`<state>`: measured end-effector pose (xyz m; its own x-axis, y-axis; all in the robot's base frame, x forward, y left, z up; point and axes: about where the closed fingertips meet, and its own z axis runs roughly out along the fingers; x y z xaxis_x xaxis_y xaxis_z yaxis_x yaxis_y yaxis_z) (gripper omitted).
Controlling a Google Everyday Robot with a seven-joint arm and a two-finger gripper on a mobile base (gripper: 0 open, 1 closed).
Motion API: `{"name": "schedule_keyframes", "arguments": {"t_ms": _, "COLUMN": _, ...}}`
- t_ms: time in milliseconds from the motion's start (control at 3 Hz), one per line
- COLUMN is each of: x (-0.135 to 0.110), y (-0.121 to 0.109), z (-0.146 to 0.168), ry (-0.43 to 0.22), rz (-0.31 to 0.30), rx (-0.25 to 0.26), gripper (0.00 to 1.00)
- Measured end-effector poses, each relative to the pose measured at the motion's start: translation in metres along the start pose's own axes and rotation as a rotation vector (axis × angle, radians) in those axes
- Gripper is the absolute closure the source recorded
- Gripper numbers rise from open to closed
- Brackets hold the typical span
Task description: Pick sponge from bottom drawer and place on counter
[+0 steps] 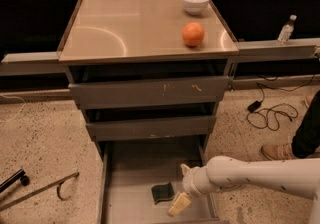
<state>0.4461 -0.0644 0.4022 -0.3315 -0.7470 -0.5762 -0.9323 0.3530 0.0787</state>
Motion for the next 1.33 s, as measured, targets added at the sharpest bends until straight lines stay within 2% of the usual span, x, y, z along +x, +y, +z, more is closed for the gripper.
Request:
{"name": "schedule_keyframes", "arguments": {"t_ms": 333, "x": -0.001, "y": -0.031, "z": 0.027, "ry": -0.05, "rz": 0.011, "rx": 0.062, "gripper": 0.0}}
{"name": "schedule_keyframes", "arguments": {"t_ms": 667, "x": -0.001, "y": -0.031, "z": 0.027, "ry": -0.05, "rz": 0.011, "rx": 0.062, "gripper": 0.0}}
{"name": "schedule_keyframes", "arguments": {"t_ms": 1000, "x": -0.004, "y": -0.037, "z": 0.042, "ry": -0.072, "rz": 0.013, "rx": 0.049, "gripper": 0.0}}
{"name": "schedule_keyframes", "arguments": {"t_ms": 1333, "x": -0.016, "y": -0.054, "z": 0.076, "ry": -0.11, "rz": -0.023, "rx": 0.042, "gripper": 0.0}}
